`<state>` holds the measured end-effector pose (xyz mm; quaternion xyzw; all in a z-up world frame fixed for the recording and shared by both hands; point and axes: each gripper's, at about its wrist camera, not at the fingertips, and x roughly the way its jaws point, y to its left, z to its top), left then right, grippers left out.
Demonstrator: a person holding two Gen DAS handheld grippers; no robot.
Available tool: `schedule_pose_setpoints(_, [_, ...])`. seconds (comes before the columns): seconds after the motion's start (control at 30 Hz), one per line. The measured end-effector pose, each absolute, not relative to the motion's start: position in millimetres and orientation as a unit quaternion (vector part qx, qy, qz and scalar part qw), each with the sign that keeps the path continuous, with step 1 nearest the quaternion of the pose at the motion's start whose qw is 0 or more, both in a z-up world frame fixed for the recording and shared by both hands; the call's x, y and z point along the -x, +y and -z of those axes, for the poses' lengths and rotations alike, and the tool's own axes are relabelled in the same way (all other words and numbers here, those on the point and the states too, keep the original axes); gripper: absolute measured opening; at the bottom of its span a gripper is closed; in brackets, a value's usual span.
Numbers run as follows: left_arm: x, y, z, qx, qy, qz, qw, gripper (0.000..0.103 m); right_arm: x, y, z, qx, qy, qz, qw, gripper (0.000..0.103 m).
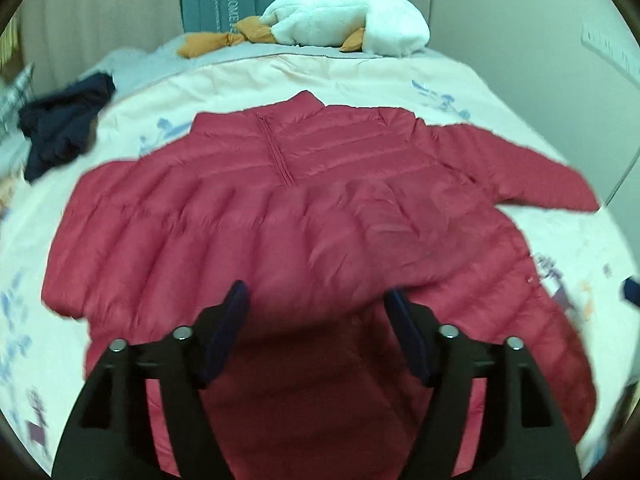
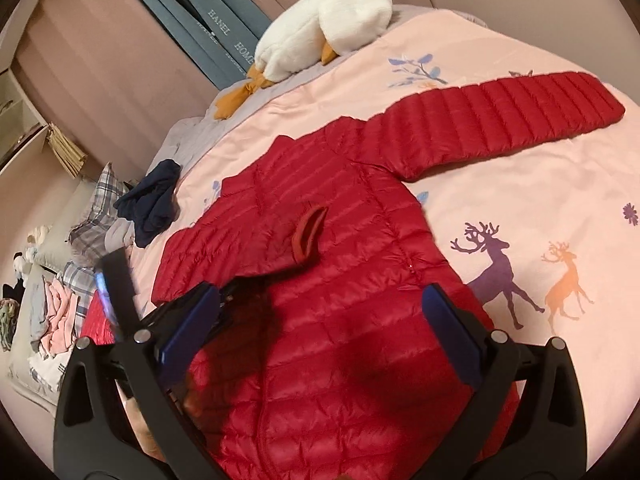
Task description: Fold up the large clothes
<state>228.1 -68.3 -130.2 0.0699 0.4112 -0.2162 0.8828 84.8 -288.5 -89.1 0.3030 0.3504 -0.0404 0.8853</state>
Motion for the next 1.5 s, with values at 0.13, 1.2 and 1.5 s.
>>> schedule_pose_setpoints(0.13, [-224.4, -33.3, 124.4, 0.013, 0.424, 0.236, 0.874, 0.076, -105.6, -286.7, 100.4, -0.303, 0.371, 0.014, 0.877, 0.101])
schedule_pose_setpoints(1.2, [-306.6, 149.7, 202.8, 0.522, 0.410, 0.255, 0.703, 0.080, -247.5, -278.4, 124.7, -0.264, 0.376, 0.040, 0.887, 0.015])
schedule_pose_setpoints(1.5, [-315.3, 159.3, 209.2, 0.518, 0.392, 0.183, 0.738, 0.080, -256.9, -304.7, 127.1, -0.240, 0.379, 0.077, 0.890, 0.014])
